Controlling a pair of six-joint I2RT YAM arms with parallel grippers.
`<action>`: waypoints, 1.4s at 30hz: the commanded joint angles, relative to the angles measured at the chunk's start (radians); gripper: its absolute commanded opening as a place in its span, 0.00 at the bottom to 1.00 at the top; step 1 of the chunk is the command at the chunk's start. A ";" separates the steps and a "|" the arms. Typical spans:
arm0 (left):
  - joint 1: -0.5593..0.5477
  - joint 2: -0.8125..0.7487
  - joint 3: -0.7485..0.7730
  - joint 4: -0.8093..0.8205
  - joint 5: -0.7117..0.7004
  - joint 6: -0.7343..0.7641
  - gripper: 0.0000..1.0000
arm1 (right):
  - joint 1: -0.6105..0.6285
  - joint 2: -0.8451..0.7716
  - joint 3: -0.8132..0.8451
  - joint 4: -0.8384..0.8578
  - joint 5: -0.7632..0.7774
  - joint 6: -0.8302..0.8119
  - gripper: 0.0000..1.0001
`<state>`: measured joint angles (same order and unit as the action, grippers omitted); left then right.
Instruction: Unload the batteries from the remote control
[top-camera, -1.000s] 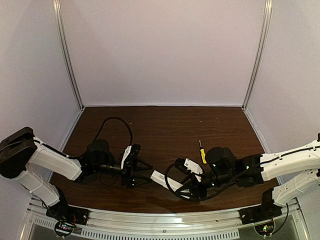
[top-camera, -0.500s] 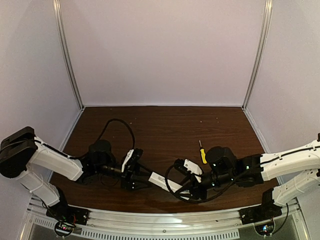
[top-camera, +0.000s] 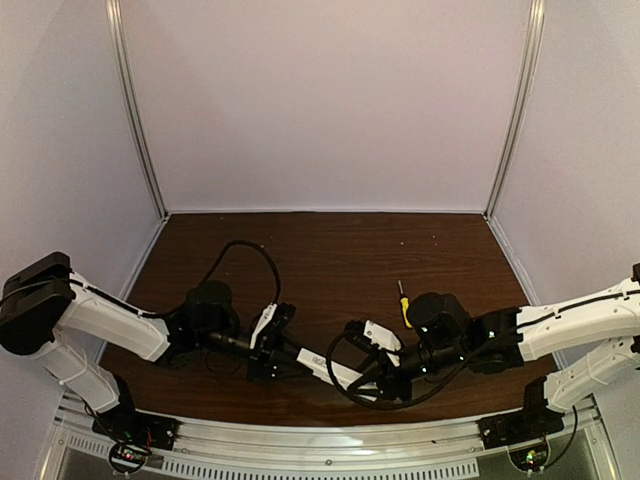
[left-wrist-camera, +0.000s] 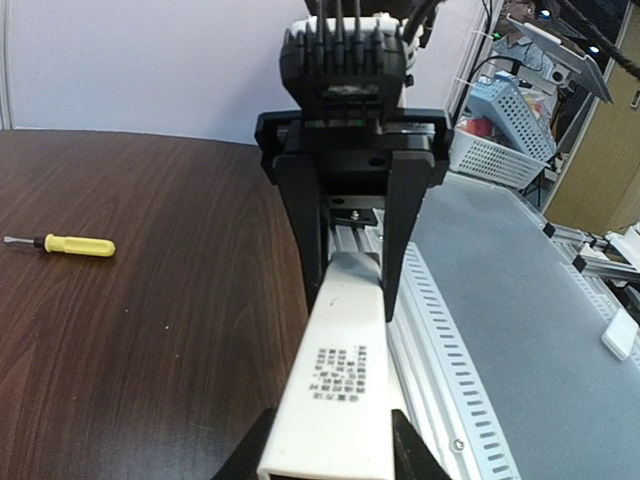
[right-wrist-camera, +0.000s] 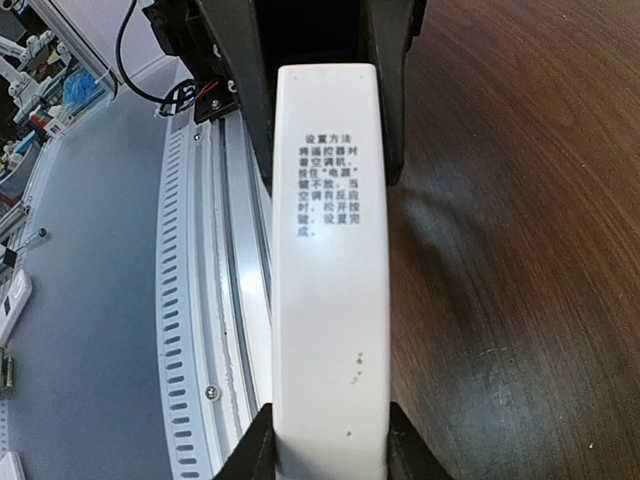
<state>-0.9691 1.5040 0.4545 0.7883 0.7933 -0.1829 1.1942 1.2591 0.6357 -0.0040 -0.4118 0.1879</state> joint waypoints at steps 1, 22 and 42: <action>-0.016 0.012 0.032 -0.015 -0.021 0.021 0.27 | -0.003 0.008 0.032 0.038 -0.001 -0.006 0.00; -0.020 -0.086 -0.004 -0.036 -0.183 0.010 0.00 | -0.005 -0.100 -0.087 0.119 0.395 0.359 1.00; -0.022 -0.182 -0.064 0.025 -0.218 -0.022 0.00 | -0.009 -0.399 -0.322 0.245 0.540 0.905 1.00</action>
<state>-0.9855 1.3476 0.3992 0.7368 0.5797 -0.1932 1.1896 0.8757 0.3389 0.1883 0.1108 1.0042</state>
